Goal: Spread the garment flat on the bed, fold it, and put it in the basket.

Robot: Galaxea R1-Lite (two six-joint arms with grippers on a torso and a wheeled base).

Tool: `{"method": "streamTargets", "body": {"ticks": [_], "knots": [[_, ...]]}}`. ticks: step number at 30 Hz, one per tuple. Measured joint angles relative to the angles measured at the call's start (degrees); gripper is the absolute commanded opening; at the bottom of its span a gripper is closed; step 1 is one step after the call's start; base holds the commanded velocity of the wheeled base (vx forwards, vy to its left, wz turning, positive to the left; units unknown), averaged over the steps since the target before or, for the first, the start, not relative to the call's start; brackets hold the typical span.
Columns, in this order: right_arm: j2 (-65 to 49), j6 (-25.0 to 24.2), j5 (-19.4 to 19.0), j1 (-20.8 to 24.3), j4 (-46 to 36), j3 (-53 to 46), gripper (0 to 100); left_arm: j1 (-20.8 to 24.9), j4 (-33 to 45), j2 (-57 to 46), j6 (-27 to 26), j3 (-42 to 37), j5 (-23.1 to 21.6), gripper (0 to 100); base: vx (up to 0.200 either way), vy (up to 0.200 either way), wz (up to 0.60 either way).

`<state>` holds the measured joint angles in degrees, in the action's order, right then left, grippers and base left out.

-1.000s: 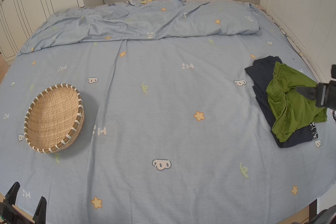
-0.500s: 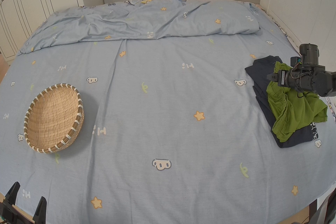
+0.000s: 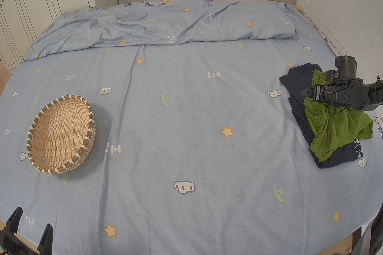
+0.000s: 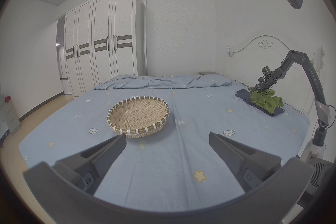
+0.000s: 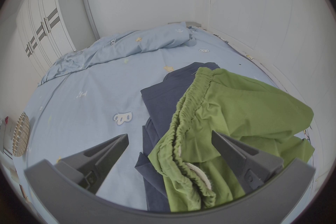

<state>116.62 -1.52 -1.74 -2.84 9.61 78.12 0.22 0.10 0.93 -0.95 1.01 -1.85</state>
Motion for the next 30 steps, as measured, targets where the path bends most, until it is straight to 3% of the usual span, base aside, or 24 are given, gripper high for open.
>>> {"method": "streamTargets", "body": {"ticks": [16, 21, 30], "knots": [[1.6, -0.2, -0.4, 0.4, -2.1, 1.7, 0, 0.0, 0.0, 0.0, 0.0, 0.0, 0.0, 100, 0.000, 0.000, 0.00], [0.3, -2.6, -1.3, 1.0, -11.7, 4.7, 0, 0.0, 0.0, 0.0, 0.0, 0.0, 0.0, 100, 0.000, 0.000, 0.00], [-5.5, -8.6, -8.8, 4.7, -37.2, 19.1, 0, 0.0, 0.0, 0.0, 0.0, 0.0, 0.0, 100, 0.000, 0.000, 0.00]]}}
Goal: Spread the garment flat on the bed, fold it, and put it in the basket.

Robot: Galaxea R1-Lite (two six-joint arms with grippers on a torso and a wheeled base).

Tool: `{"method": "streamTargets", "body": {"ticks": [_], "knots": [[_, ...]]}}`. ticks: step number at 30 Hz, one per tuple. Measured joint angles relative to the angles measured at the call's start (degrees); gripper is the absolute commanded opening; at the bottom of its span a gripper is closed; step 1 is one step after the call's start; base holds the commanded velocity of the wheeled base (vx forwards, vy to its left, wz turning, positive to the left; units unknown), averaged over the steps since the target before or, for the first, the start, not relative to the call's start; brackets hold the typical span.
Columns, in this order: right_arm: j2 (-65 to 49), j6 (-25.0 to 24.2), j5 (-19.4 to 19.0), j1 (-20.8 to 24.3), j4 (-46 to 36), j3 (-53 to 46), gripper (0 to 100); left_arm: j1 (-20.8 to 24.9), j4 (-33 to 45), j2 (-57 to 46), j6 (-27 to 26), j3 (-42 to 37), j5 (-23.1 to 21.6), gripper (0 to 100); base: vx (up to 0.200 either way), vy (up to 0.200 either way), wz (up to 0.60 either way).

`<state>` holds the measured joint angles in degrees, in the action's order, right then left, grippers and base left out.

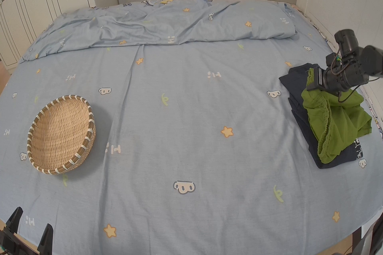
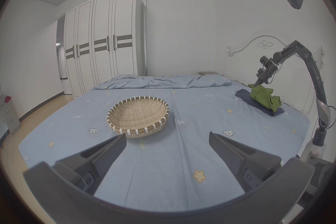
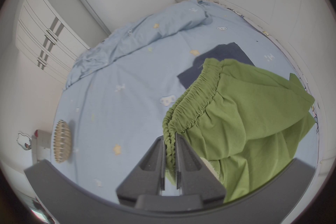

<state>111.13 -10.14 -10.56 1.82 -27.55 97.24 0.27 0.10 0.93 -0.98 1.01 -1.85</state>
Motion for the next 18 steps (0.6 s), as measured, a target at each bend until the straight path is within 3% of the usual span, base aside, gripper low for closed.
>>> {"method": "streamTargets", "body": {"ticks": [4, 7, 11, 18], "knots": [[-1.9, -3.0, -1.4, 3.6, -9.1, 7.5, 0, 0.0, 0.0, 0.0, 0.0, 0.0, 0.0, 100, 0.000, 0.000, 0.00], [-2.9, -4.8, -1.7, 6.7, -11.7, 10.8, 0, 0.0, 0.0, 0.0, 0.0, 0.0, 0.0, 100, 0.000, 0.000, 0.00], [-4.4, -7.4, -1.8, 10.9, -10.3, 10.4, 0, 0.0, 0.0, 0.0, 0.0, 0.0, 0.0, 100, 0.000, 0.000, 0.00], [-7.0, -12.9, 0.3, 23.5, -4.2, 4.3, 0, 0.0, 0.0, 0.0, 0.0, 0.0, 0.0, 100, 0.000, 0.000, 0.00]]}}
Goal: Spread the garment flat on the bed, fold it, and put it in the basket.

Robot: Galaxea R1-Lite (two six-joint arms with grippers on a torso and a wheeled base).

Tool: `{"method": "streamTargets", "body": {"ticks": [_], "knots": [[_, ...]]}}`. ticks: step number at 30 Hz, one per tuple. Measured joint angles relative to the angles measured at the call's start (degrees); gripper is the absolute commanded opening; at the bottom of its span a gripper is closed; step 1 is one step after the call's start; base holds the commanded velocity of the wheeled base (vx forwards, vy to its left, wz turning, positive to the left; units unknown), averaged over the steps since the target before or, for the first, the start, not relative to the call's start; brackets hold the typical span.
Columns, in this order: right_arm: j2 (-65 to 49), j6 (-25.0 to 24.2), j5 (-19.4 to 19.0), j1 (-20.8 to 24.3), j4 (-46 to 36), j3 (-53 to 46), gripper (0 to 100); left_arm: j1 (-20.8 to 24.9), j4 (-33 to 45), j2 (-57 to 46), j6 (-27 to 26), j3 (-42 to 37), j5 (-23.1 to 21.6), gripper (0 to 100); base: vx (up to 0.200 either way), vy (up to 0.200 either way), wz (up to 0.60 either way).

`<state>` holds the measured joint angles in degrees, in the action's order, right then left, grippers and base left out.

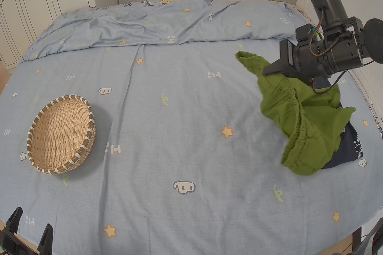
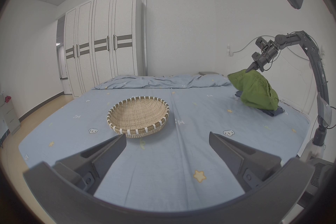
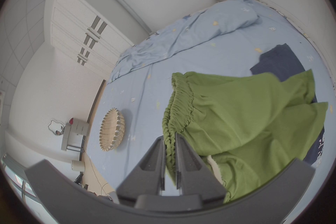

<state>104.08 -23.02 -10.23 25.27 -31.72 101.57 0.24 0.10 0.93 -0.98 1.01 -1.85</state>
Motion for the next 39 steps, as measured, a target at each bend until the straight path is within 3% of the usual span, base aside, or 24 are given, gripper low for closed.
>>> {"method": "streamTargets", "body": {"ticks": [7, 14, 32, 33, 39], "knots": [[-0.6, -5.6, 10.3, 13.5, 7.6, -1.9, 0, 0.0, 0.0, 0.0, 0.0, 0.0, 0.0, 100, 0.000, 0.000, 0.00], [2.8, -12.3, 20.9, 20.4, 19.9, -1.8, 0, 0.0, 0.0, 0.0, -0.1, 0.0, 0.0, 100, 0.000, 0.000, 0.00], [10.3, -14.7, 24.1, 23.6, 22.1, 1.4, 0, 0.0, -0.1, 0.0, -0.4, 0.0, -0.3, 100, 0.000, 0.000, 0.00], [10.6, -14.7, 24.1, 23.7, 22.1, 1.4, 100, 0.0, -0.1, 0.0, -0.4, 0.0, -0.3, 100, 0.000, 0.000, 0.00], [12.3, -14.6, 24.1, 24.5, 22.2, 2.3, 100, 0.0, 0.0, 0.0, -0.5, 0.0, -0.3, 100, 0.000, 0.000, 0.00]]}}
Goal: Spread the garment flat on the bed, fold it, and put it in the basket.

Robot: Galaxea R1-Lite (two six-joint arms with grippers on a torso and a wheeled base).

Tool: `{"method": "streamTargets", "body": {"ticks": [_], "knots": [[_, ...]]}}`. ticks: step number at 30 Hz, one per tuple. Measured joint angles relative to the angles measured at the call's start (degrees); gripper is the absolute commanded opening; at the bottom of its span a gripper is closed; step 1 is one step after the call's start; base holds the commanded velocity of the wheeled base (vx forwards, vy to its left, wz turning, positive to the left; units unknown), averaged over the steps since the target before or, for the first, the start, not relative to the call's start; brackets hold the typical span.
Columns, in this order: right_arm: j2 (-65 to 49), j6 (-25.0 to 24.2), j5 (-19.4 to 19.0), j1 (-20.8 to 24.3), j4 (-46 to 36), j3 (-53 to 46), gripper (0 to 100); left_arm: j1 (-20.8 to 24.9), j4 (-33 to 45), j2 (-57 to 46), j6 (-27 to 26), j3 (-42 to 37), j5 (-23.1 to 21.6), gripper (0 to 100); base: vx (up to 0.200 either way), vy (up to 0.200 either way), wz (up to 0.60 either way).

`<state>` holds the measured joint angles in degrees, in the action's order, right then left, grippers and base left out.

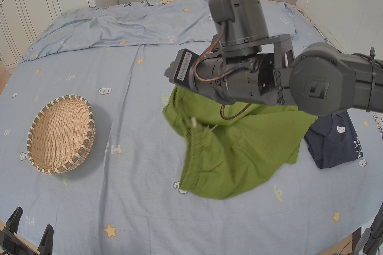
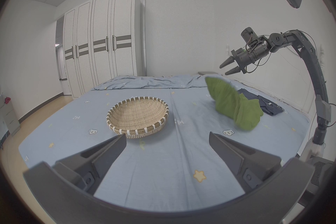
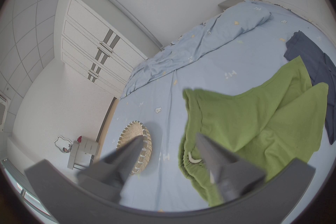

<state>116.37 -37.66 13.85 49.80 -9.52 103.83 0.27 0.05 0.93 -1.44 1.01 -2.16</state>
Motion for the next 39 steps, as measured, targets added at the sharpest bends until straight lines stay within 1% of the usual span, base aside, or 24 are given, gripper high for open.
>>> {"method": "streamTargets", "body": {"ticks": [8, 12, 17, 23, 26, 31, 36, 39], "knots": [[1.2, 0.1, 0.0, 1.7, -0.2, 0.0, 100, -0.1, -0.4, 0.0, 0.5, 0.1, 1.6, 100, 0.000, 0.000, 0.00], [1.1, 0.1, -0.1, 1.4, -0.4, -0.5, 100, 0.2, 1.8, 0.9, 2.5, 4.6, 1.5, 100, 0.000, 0.000, 0.00], [-0.3, 0.1, -0.9, -0.5, -0.4, -2.2, 100, 0.5, 3.5, 6.8, 4.2, 13.5, -1.6, 100, 0.000, 0.000, 0.00], [-4.7, 0.1, -4.7, -5.1, -0.3, -7.2, 100, 1.9, 1.1, 20.8, 7.9, 19.5, -5.5, 100, 0.000, 0.000, 0.00], [-7.1, 0.3, -6.8, -7.6, 0.0, -10.4, 100, 4.2, -1.3, 28.3, 10.9, 21.0, -6.4, 100, 0.000, 0.000, 0.00], [-12.0, 1.4, -10.8, -12.7, 2.8, -18.7, 100, 10.7, -6.8, 42.5, 15.9, 22.2, -7.8, 100, 0.000, 0.000, 0.00], [-16.9, 3.9, -14.3, -17.2, 8.4, -29.0, 100, 17.1, -14.5, 56.6, 17.9, 22.0, -8.9, 100, 0.000, 0.000, 0.00], [-20.2, 5.4, -16.4, -19.9, 12.1, -35.3, 100, 20.9, -21.3, 65.6, 18.7, 21.4, -10.1, 100, 0.000, 0.000, 0.00]]}}
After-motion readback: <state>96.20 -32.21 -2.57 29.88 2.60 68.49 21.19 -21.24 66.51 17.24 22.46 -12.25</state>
